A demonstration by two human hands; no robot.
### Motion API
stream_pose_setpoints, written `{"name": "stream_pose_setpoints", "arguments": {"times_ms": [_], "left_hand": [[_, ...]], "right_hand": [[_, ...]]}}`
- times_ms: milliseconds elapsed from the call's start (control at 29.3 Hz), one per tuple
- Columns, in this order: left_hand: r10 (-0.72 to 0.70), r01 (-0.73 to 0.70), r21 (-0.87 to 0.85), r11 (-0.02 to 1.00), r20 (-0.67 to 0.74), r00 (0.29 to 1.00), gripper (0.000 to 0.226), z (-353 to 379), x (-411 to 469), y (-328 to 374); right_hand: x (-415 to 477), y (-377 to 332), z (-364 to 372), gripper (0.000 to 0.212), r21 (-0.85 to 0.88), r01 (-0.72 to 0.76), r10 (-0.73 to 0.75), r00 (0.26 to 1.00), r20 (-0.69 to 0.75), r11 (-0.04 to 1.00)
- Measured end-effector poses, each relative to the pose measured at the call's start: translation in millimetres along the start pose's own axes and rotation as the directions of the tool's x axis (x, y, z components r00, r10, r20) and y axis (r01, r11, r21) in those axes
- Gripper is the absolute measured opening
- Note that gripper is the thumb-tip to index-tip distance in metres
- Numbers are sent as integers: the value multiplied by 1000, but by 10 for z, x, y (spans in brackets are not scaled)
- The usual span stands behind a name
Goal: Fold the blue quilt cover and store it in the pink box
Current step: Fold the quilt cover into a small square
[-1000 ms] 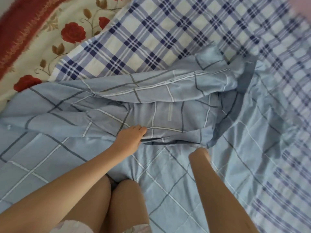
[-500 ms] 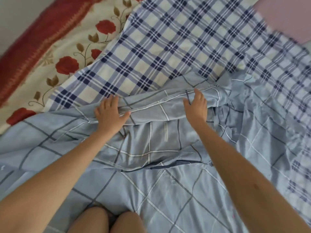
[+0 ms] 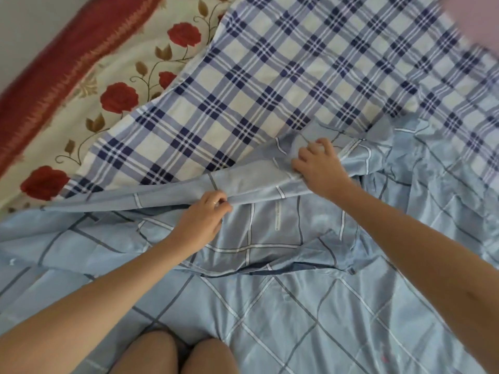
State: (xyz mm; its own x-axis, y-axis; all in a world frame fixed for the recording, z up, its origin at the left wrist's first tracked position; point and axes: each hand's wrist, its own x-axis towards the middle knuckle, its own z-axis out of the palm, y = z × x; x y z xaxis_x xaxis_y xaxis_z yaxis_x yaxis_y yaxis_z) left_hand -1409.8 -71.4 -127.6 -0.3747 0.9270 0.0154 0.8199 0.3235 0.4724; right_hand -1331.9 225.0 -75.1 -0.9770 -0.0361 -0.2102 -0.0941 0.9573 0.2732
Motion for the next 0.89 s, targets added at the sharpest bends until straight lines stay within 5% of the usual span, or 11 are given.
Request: {"name": "stream_pose_setpoints", "arguments": {"times_ms": [137,273,410,513,581,649,786,888], "left_hand": [[-198,205,76,976,-88,976,53,-87,13,8],[-417,415,43,909,95,904,79,-102,172,-98],[-253,271,-116,955,148,956,51,-194,343,-137],[-150,177,-187,966,150,977,48,-263,385,16],[-84,115,-166,979,182,980,60,-260,336,123],[-24,53,-140,989,199,980,71,-234,260,169],[6,27,-173,984,186,982,75,-250,154,174],[-23,38,-176,984,86,996,67,-300,146,212]], "right_hand": [[-580,-202,181,43,138,265,-273,961,40,954],[-890,-380,264,47,224,203,-264,921,287,953],[-720,-458,141,34,269,-67,38,993,110,961],[-534,-394,68,69,245,-283,203,930,307,927],[-433,-332,29,69,197,-230,102,856,507,953],[-364,-296,-36,40,109,-78,4,829,559,991],[-291,-199,-167,23,247,-163,79,945,316,955],[-98,20,-291,28,285,-327,276,939,204,901]]}}
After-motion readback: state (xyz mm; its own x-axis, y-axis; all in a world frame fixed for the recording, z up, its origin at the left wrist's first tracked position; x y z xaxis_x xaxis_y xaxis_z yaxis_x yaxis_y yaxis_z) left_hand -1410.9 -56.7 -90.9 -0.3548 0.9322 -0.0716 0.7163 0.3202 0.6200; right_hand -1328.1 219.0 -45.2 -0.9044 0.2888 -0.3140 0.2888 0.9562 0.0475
